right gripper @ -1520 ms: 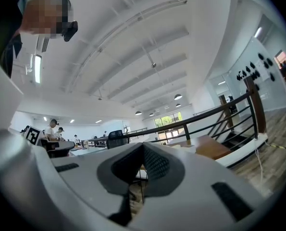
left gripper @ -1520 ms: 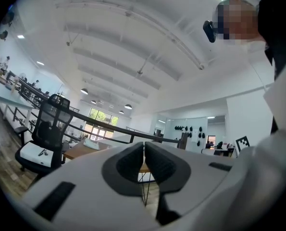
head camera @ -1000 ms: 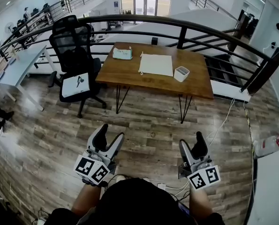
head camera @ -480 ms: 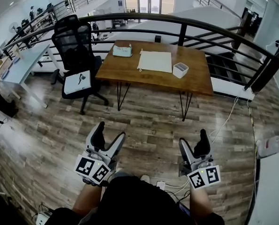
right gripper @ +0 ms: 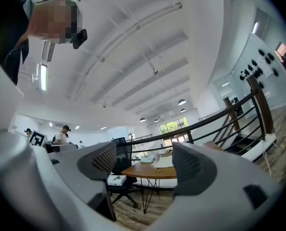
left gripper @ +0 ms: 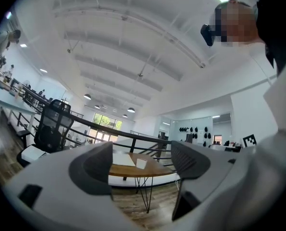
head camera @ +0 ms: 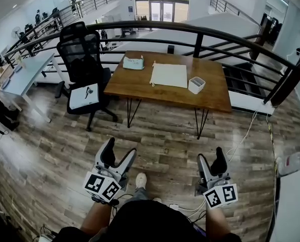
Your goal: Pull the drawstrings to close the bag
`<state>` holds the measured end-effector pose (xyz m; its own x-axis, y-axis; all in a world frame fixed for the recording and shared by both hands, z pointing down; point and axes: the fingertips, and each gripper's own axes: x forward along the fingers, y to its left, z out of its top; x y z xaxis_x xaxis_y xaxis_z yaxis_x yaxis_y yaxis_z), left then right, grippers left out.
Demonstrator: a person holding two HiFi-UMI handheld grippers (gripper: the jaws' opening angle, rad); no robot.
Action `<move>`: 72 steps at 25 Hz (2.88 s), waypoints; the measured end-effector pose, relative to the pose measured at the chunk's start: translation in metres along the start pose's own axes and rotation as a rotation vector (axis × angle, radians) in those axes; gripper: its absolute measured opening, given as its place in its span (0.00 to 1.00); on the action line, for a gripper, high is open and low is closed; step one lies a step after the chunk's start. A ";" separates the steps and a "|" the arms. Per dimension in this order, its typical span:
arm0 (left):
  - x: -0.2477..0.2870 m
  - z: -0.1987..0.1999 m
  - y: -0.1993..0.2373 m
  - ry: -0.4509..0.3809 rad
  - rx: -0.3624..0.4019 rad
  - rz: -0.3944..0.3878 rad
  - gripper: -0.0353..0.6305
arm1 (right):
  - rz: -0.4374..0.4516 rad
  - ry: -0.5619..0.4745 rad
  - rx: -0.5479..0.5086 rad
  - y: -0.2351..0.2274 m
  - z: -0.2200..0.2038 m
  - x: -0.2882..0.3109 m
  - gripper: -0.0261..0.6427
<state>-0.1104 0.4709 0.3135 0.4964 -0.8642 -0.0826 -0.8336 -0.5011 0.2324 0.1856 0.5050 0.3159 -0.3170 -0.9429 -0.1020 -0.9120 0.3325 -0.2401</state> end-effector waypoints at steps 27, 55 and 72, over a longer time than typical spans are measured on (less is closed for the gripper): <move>0.161 0.027 0.178 -0.004 -0.010 -0.098 0.61 | -0.038 0.023 -0.146 0.004 -0.003 0.241 0.50; 0.372 -0.006 0.183 0.065 -0.016 -0.094 0.61 | 0.147 0.171 -0.160 -0.121 -0.032 0.423 0.48; 0.441 -0.024 0.239 0.098 -0.025 -0.026 0.61 | 0.283 0.325 -0.121 -0.132 -0.081 0.541 0.46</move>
<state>-0.0845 -0.0285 0.3560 0.5403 -0.8415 0.0055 -0.8142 -0.5211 0.2558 0.1137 -0.0505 0.3702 -0.6064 -0.7777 0.1658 -0.7952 0.5923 -0.1299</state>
